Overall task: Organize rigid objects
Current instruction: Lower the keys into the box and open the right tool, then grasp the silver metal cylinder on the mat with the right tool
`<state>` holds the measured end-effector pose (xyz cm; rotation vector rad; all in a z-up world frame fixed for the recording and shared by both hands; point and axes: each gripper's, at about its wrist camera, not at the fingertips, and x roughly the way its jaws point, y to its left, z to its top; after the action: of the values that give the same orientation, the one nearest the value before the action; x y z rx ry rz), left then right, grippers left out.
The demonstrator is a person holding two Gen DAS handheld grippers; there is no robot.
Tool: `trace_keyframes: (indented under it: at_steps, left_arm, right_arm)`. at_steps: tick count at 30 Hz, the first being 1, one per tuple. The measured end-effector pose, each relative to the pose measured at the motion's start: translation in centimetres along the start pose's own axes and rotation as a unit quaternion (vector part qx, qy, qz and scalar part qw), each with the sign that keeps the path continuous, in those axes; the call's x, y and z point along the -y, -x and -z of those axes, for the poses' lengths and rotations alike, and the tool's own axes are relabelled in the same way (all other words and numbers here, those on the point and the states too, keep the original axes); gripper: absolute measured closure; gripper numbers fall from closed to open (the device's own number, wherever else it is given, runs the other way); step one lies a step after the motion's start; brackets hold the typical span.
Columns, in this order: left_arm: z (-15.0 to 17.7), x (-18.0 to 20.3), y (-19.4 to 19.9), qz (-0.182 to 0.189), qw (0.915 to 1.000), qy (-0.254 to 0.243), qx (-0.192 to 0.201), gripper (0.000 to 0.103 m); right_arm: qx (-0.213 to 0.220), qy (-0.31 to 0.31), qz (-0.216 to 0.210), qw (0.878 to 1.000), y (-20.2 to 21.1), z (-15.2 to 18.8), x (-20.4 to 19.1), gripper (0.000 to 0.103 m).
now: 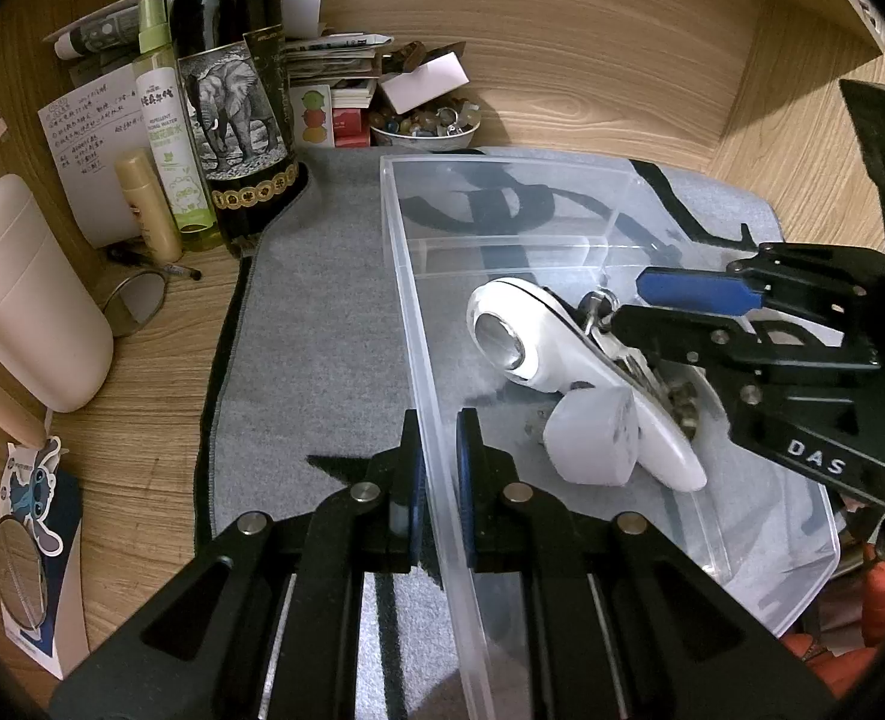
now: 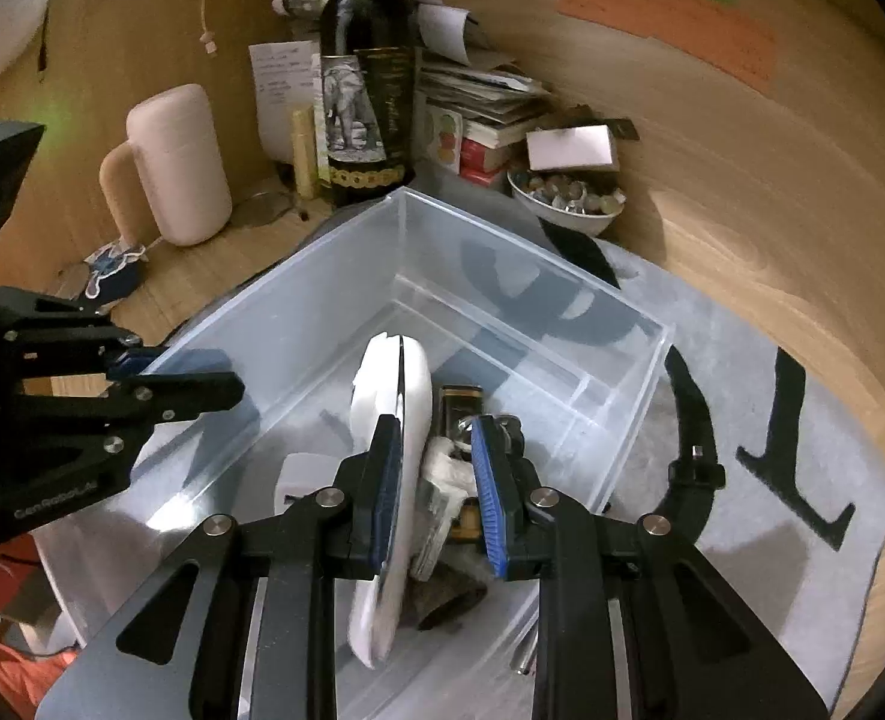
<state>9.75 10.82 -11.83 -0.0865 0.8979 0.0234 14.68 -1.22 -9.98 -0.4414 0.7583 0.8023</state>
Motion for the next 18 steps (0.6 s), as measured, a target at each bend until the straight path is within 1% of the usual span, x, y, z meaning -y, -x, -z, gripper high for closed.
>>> trace_keyframes:
  at_steps: [3, 5, 7, 9, 14, 18]
  left_arm:
    - [0.0, -0.1, 0.0, 0.001, 1.0, 0.0, 0.0, 0.094]
    - [0.0, -0.1, 0.0, 0.001, 1.0, 0.001, 0.0, 0.094]
    - [0.0, -0.1, 0.0, 0.001, 1.0, 0.002, 0.0, 0.094]
    - [0.0, -0.1, 0.0, 0.002, 1.0, 0.003, 0.0, 0.094]
    - [0.0, -0.1, 0.0, 0.002, 1.0, 0.003, -0.001, 0.093]
    - [0.0, -0.2, 0.0, 0.002, 1.0, 0.003, -0.001, 0.093]
  right_arm:
    - [0.008, 0.002, 0.003, 1.0, 0.7, -0.1, 0.0, 0.08]
    - [0.017, 0.001, 0.007, 1.0, 1.4, -0.2, 0.1, 0.078]
    - [0.029, -0.002, 0.01, 1.0, 2.3, -0.4, 0.4, 0.071]
    - [0.045, -0.006, 0.022, 0.999, 3.5, -0.5, 0.9, 0.069]
    - [0.069, -0.02, 0.049, 0.996, 6.0, -0.3, 2.6, 0.068]
    - [0.071, -0.036, 0.07, 0.994, 6.9, 0.8, 4.2, 0.067]
